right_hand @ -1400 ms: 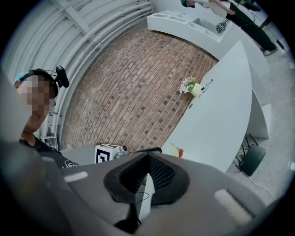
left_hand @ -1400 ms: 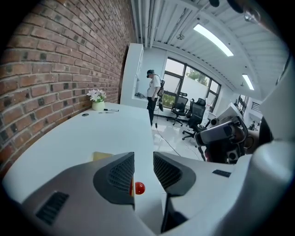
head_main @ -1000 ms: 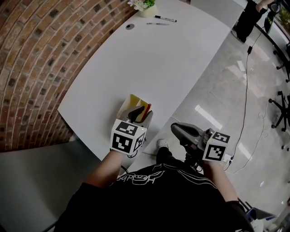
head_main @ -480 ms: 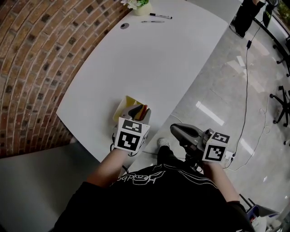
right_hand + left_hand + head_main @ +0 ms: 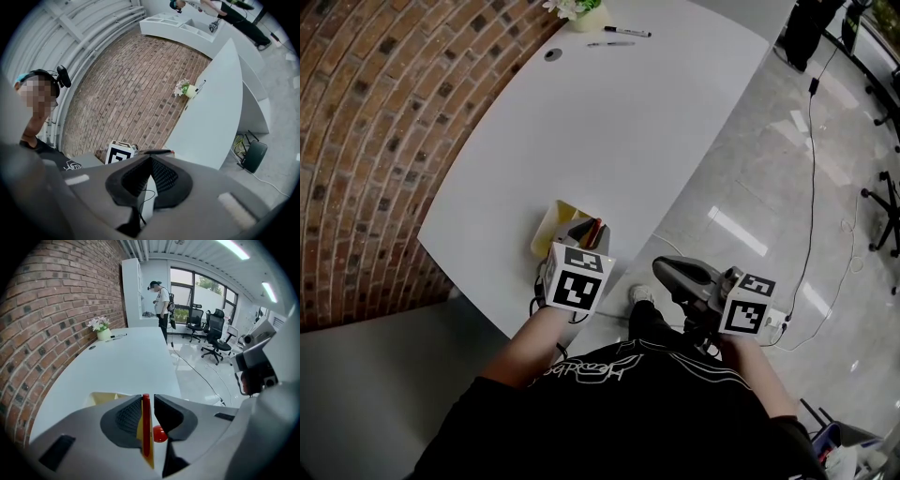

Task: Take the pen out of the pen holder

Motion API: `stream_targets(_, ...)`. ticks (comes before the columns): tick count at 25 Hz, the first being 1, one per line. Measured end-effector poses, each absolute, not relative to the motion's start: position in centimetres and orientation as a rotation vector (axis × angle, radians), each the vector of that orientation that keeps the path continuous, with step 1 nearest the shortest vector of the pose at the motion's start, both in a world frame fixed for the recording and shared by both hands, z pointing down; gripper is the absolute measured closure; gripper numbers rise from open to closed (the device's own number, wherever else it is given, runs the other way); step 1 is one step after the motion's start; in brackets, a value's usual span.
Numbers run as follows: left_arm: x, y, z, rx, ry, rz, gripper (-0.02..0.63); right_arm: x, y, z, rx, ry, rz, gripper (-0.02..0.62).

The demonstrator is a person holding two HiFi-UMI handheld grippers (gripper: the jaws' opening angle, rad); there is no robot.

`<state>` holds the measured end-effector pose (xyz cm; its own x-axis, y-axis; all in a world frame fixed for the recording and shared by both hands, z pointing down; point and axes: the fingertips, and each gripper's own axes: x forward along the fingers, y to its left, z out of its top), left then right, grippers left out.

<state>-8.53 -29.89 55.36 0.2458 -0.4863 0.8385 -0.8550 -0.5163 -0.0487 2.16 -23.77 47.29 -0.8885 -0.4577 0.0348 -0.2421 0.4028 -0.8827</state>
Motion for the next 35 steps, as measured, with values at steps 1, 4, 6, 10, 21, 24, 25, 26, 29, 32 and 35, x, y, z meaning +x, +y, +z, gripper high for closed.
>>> stream_targets(1,-8.6,-29.9,55.4,2.095,-1.235,1.18,0.529,2.2,-23.7,47.3,-0.622,2.443,-1.486,0.592)
stream_targets(4,-8.7,-29.9,55.5,2.079,-1.251,1.189,0.549,2.5,-23.6,47.5,-0.626,2.437,-1.488,0.592)
stream_targets(6,-8.6,-30.1,55.5,2.086,-1.256,1.19,0.549,2.7,-23.7,47.6,-0.627,2.434,-1.488,0.592)
stream_targets(10,-8.6,-30.0,55.5,2.08,-1.256,1.187,0.551,2.8,-23.7,47.6,-0.629,2.432,-1.493,0.592)
stream_targets(21,-8.8,-29.6,54.6,2.09,-1.272,1.148,0.552,2.5,-23.3,47.6,-0.619,2.434,-1.495,0.592)
stream_targets(24,-8.9,-29.6,54.0,2.103,-1.285,1.126,0.552,2.4,-23.2,47.4,-0.615,2.439,-1.49,0.592)
stream_targets(25,-9.0,-29.5,53.8,2.106,-1.289,1.119,0.552,2.3,-23.1,47.3,-0.613,2.442,-1.489,0.592)
stream_targets(26,-9.0,-29.5,53.6,2.109,-1.293,1.112,0.552,2.2,-23.0,47.2,-0.611,2.444,-1.487,0.592)
stream_targets(29,-9.0,-29.3,52.9,2.119,-1.307,1.091,0.552,2.0,-22.7,47.0,-0.603,2.449,-1.482,0.592)
stream_targets(32,-9.1,-29.2,52.1,2.134,-1.332,1.065,0.554,1.9,-22.4,46.8,-0.599,2.452,-1.478,0.592)
stream_targets(35,-9.2,-29.3,51.0,2.153,-1.364,1.036,0.554,1.6,-21.9,46.4,-0.588,2.461,-1.472,0.592)
